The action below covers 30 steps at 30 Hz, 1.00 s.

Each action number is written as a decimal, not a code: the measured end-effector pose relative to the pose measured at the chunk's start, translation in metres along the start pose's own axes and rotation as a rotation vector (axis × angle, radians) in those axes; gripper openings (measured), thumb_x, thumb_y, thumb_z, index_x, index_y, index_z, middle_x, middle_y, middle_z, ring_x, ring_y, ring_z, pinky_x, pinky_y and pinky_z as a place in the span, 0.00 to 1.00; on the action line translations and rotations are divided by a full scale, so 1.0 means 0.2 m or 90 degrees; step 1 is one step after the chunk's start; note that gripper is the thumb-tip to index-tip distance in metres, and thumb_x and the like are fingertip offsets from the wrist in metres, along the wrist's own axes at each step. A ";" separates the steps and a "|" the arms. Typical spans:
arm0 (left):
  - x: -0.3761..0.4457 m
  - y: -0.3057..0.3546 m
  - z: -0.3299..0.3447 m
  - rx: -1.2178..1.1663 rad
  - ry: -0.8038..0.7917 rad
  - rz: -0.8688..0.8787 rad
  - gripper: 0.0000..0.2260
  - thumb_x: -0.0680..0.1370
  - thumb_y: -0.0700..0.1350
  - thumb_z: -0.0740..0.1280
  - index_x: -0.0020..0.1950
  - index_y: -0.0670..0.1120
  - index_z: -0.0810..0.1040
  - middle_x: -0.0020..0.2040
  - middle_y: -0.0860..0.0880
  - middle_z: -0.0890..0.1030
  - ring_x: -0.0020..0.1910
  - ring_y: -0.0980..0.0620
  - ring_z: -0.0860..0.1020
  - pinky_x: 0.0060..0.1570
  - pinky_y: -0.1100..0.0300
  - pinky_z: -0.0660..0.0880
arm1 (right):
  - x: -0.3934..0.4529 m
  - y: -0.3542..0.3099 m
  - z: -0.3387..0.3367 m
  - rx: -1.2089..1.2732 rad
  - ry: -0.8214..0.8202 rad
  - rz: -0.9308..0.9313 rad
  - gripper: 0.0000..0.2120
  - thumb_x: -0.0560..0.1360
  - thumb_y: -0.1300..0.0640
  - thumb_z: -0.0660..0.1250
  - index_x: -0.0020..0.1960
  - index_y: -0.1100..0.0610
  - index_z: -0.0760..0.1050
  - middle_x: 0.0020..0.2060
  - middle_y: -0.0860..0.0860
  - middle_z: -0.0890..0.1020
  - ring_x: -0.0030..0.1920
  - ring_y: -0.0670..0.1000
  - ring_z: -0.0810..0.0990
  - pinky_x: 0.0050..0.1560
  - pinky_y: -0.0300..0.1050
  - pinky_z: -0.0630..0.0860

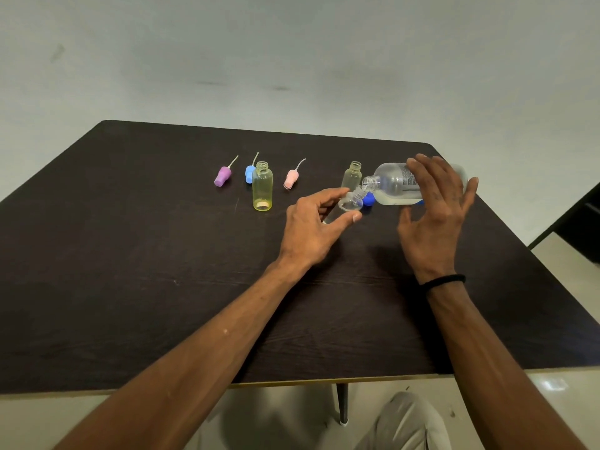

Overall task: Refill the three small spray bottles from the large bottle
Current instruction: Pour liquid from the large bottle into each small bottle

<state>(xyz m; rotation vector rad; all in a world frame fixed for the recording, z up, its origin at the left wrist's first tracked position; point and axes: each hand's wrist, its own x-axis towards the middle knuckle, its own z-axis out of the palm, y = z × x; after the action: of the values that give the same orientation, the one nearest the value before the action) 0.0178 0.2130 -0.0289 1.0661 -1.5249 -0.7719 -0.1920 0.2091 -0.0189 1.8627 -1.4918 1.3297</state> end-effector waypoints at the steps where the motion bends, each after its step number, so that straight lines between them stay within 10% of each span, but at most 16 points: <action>1: 0.00 0.00 0.00 0.001 0.000 0.001 0.22 0.74 0.49 0.81 0.67 0.49 0.84 0.60 0.54 0.87 0.59 0.61 0.84 0.65 0.56 0.80 | 0.00 0.00 0.00 0.000 0.000 0.000 0.38 0.68 0.74 0.71 0.76 0.54 0.75 0.75 0.51 0.76 0.80 0.54 0.69 0.81 0.75 0.47; 30: 0.01 -0.02 0.00 0.006 -0.007 0.002 0.22 0.74 0.51 0.80 0.68 0.51 0.84 0.60 0.55 0.86 0.60 0.60 0.83 0.65 0.54 0.80 | 0.00 0.00 0.00 -0.002 0.001 -0.006 0.38 0.68 0.74 0.71 0.76 0.54 0.75 0.75 0.51 0.76 0.80 0.53 0.68 0.81 0.73 0.47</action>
<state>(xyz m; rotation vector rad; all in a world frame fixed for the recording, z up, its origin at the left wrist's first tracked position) 0.0181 0.2095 -0.0323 1.0682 -1.5398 -0.7700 -0.1923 0.2092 -0.0182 1.8645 -1.4822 1.3232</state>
